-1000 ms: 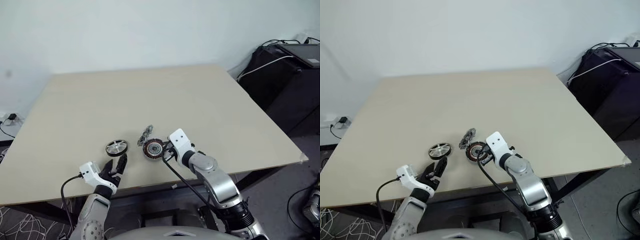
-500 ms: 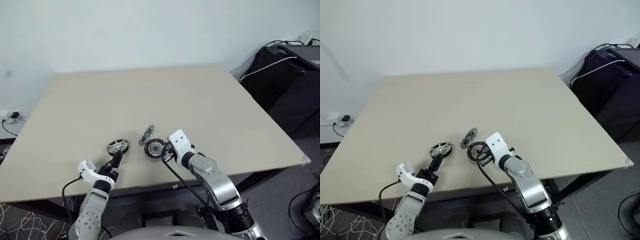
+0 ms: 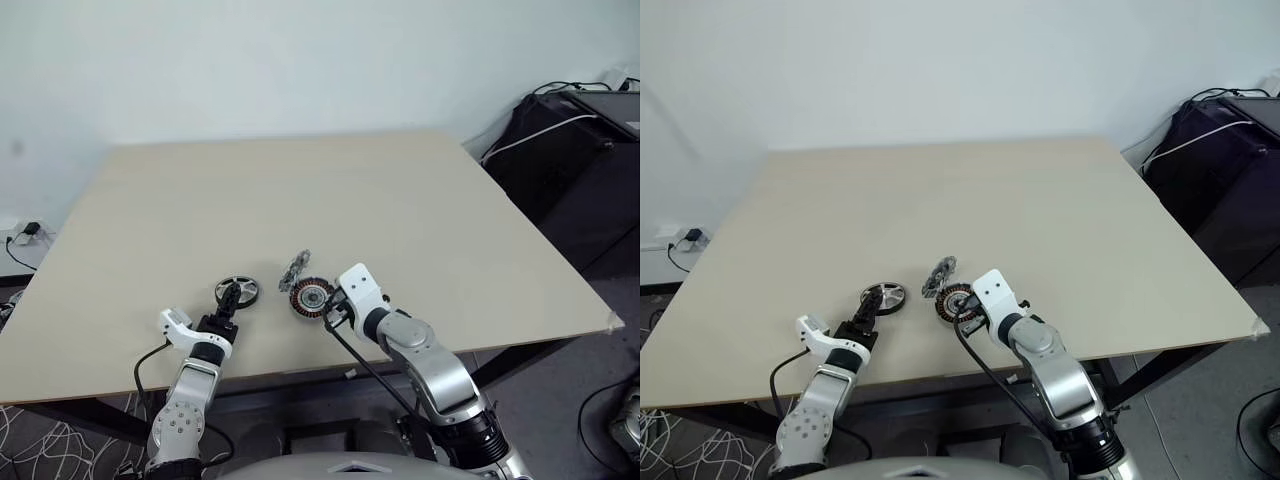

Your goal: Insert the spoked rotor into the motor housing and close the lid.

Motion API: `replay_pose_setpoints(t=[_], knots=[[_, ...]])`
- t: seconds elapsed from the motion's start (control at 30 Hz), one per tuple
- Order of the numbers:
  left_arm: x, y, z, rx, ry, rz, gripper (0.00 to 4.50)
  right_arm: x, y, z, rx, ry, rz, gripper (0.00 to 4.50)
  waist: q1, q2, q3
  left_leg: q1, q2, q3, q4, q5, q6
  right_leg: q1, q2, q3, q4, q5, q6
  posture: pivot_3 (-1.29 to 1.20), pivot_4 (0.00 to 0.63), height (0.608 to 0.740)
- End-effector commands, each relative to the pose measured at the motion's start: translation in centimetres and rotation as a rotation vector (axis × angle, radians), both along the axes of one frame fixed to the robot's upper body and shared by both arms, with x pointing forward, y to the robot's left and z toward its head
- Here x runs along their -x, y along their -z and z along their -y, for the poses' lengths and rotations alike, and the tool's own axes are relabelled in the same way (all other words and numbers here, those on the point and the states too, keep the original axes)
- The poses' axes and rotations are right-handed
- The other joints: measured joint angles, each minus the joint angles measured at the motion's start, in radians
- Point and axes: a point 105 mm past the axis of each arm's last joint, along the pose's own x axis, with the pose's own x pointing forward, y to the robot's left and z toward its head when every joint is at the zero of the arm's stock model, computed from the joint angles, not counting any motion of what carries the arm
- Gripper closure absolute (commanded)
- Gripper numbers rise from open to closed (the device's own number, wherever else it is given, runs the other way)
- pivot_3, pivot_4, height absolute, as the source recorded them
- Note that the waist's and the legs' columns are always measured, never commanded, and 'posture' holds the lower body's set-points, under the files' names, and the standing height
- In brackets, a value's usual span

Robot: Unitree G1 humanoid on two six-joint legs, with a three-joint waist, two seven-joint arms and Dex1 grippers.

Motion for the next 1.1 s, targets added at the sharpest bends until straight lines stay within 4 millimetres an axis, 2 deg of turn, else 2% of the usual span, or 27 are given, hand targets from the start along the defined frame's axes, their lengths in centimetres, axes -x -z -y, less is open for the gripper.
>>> replay_pose_setpoints(t=[0.03,0.27,0.5,0.67,0.73,0.8,0.97,1.1], knots=[[-0.5,-0.5,1.9,0.094,-0.022,0.016,1.89,-0.4,-1.7,-0.2,-0.025,-0.001,0.060,4.50,0.000,0.000,0.000,0.000,0.000,0.000,0.000,0.000,0.000,0.000,0.000,0.000,0.000,0.000,0.000,0.00,0.000,0.740],[-0.3,-0.2,1.8,0.091,-0.032,0.001,4.12,-0.3,-1.7,-0.3,-0.029,-0.002,0.059,4.50,0.000,0.000,0.000,0.000,0.000,0.000,0.000,0.000,0.000,0.000,0.000,0.000,0.000,0.000,0.000,0.00,0.000,0.740],[-0.3,-0.3,1.6,0.092,-0.044,0.013,4.14,-0.3,-1.7,-0.3,-0.032,-0.001,0.056,4.50,-0.001,0.000,0.000,0.000,0.000,0.000,0.000,0.000,0.000,0.000,0.000,0.000,0.000,0.000,0.000,0.00,0.000,0.740],[-0.9,-3.8,0.9,0.157,-0.049,0.205,4.14,-0.3,-1.6,-0.3,-0.031,0.005,0.054,4.50,-0.001,0.000,0.000,0.000,0.000,0.000,0.000,0.000,0.000,0.000,0.000,0.000,0.000,0.000,0.000,0.00,0.000,0.740],[-1.0,-7.0,1.7,0.215,0.031,0.362,4.14,-0.3,-1.5,-0.2,-0.032,0.007,0.050,4.50,0.000,-0.002,0.001,-0.001,0.000,0.000,0.000,0.000,0.000,-0.001,0.000,0.000,0.000,0.000,0.000,0.00,0.000,0.740],[-1.0,-9.0,2.6,0.247,0.100,0.453,4.14,-0.2,-1.5,-0.1,-0.045,0.007,0.046,4.50,0.001,-0.002,0.001,-0.002,0.000,0.000,0.001,0.000,0.000,-0.001,0.000,-0.001,0.000,-0.001,-0.001,0.00,0.000,0.740],[-0.8,-10.6,4.8,0.290,0.235,0.504,4.14,0.3,-2.1,0.6,-0.112,0.012,0.054,4.50,0.000,-0.001,0.001,-0.001,0.000,0.000,0.001,0.000,0.000,-0.001,0.000,0.000,0.000,-0.001,-0.001,0.00,0.000,0.740],[-0.5,-11.2,7.3,0.333,0.385,0.502,4.14,1.3,-2.3,2.0,-0.163,0.031,0.047,4.50,0.000,-0.001,0.001,-0.002,0.000,0.000,0.001,0.001,0.003,-0.001,0.000,0.000,0.000,-0.001,-0.001,0.00,0.000,0.740]])
